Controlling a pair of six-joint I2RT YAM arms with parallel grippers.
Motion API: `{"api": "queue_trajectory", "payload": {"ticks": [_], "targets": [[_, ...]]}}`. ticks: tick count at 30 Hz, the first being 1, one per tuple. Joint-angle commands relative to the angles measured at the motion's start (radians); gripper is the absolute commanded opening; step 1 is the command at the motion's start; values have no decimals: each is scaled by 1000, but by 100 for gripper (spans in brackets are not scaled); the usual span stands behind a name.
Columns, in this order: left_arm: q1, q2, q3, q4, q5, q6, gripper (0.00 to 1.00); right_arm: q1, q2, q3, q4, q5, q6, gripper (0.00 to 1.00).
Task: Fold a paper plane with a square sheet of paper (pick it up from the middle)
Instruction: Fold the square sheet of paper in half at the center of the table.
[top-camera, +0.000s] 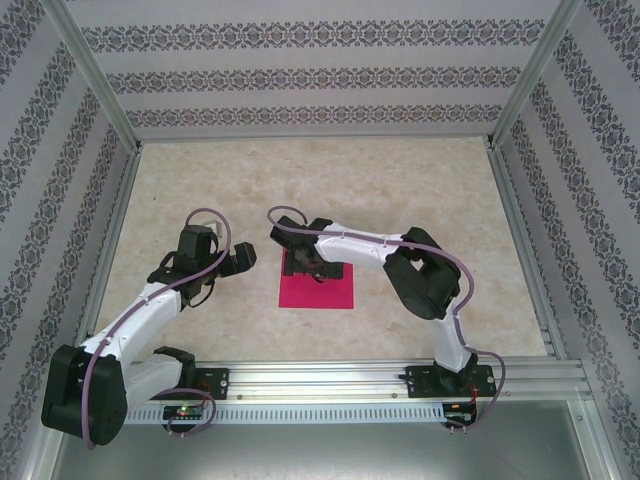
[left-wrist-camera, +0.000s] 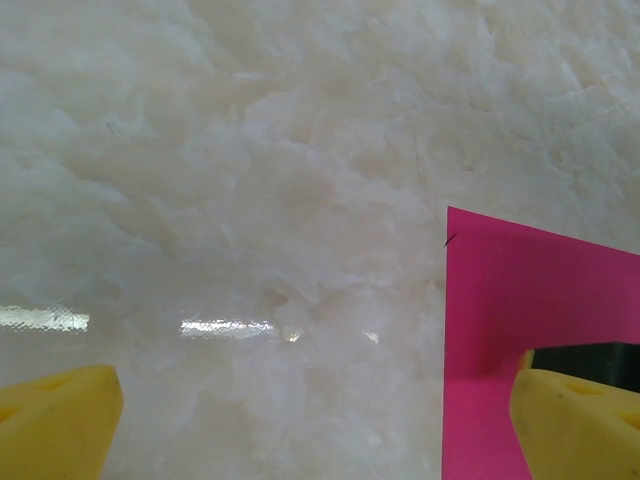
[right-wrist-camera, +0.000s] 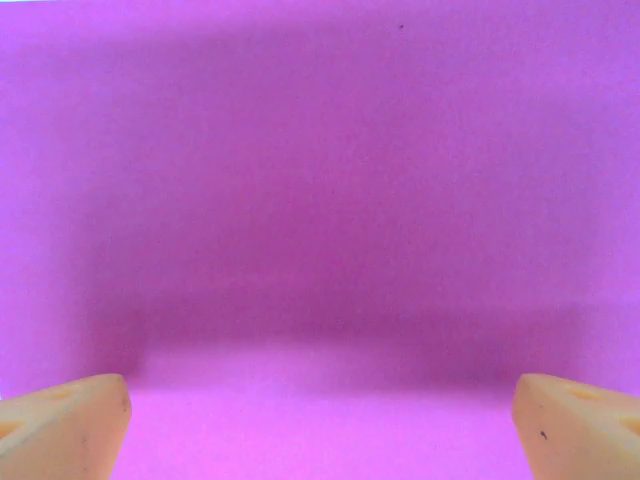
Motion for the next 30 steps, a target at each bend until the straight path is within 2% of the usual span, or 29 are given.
{"api": "queue_trajectory", "payload": {"ticks": [1, 8, 20, 26, 30], "targets": [[-1, 1, 25, 30, -4, 23, 100, -9, 44, -8, 11, -21, 36, 98], [-1, 7, 30, 31, -4, 25, 100, -3, 74, -96, 68, -59, 68, 98], [-1, 23, 38, 34, 4, 25, 100, 0, 62, -54, 11, -3, 8, 92], [-1, 26, 39, 31, 9, 25, 100, -3, 13, -19, 12, -1, -41, 77], [-1, 25, 44, 24, 10, 24, 100, -6, -25, -7, 7, 4, -69, 59]]}}
